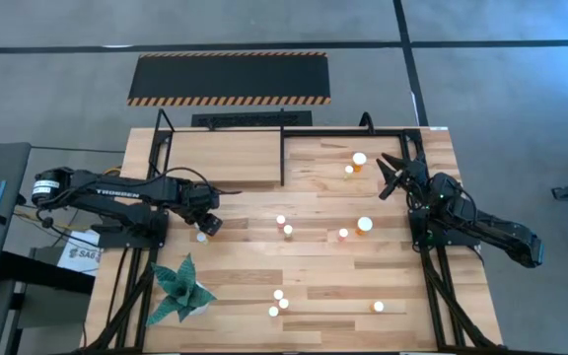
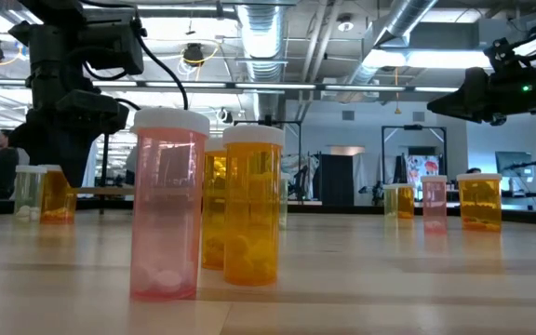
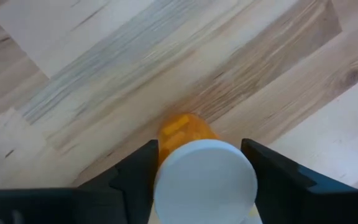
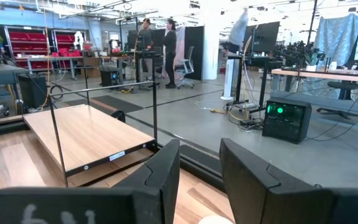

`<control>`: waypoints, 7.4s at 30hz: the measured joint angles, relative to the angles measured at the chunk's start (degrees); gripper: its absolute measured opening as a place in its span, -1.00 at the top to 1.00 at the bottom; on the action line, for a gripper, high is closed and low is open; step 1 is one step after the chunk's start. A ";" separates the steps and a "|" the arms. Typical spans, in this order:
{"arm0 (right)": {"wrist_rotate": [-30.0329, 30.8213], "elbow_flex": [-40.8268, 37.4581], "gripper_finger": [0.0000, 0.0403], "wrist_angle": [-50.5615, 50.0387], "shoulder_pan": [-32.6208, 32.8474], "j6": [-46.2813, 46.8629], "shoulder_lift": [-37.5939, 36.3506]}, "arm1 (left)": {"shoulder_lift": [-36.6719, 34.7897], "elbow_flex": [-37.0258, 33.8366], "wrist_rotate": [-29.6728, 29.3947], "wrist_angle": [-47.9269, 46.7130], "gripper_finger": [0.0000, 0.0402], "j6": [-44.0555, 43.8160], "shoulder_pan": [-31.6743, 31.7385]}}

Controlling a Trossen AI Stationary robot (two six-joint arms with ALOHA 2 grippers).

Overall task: Pick and place medicine bottles onto shelf by color
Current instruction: Put the left big orange pill bottle on the shelf, then put the left yellow pill bottle on the shelf

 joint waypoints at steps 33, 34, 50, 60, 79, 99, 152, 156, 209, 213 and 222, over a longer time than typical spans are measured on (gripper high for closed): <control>0.00 -0.02 0.31 0.02 -0.01 0.00 0.00 | 0.04 8.62 -1.16 -5.74 0.08 20.00 9.25; 0.00 -0.02 0.32 0.02 0.01 0.02 0.00 | 0.04 9.22 -1.80 -5.98 0.08 21.34 10.38; 0.00 -0.02 0.32 0.00 -0.01 0.00 0.00 | 6.79 17.61 -2.29 -6.50 0.08 42.38 35.20; 0.00 0.00 0.32 0.02 -0.01 0.00 0.02 | 18.62 27.50 -2.60 -8.55 0.08 50.54 44.94; 0.00 -0.01 0.31 0.01 0.00 0.00 0.01 | 22.73 29.53 -4.46 -1.89 0.08 52.07 57.44; 0.00 -0.01 0.31 0.02 0.00 0.00 0.00 | 25.46 29.53 -9.90 1.04 0.05 42.52 57.94; 0.00 -0.01 0.32 0.02 -0.01 0.02 0.01 | 25.49 29.42 -14.03 3.57 -0.30 29.59 57.33; 0.00 0.00 0.32 0.01 0.00 0.01 0.01 | 25.43 29.42 -14.81 4.53 -0.31 31.26 56.73; 0.00 -0.02 0.32 0.02 -0.01 0.01 0.02 | 10.03 29.49 -3.22 10.30 -0.31 41.94 21.29; 0.00 -0.02 0.32 0.00 -0.01 0.00 0.00 | 10.03 29.49 -2.72 4.71 -0.31 41.53 16.40; 0.00 0.00 0.32 0.00 -0.01 0.00 0.00 | 8.26 26.77 -4.87 -15.46 -0.31 35.05 2.71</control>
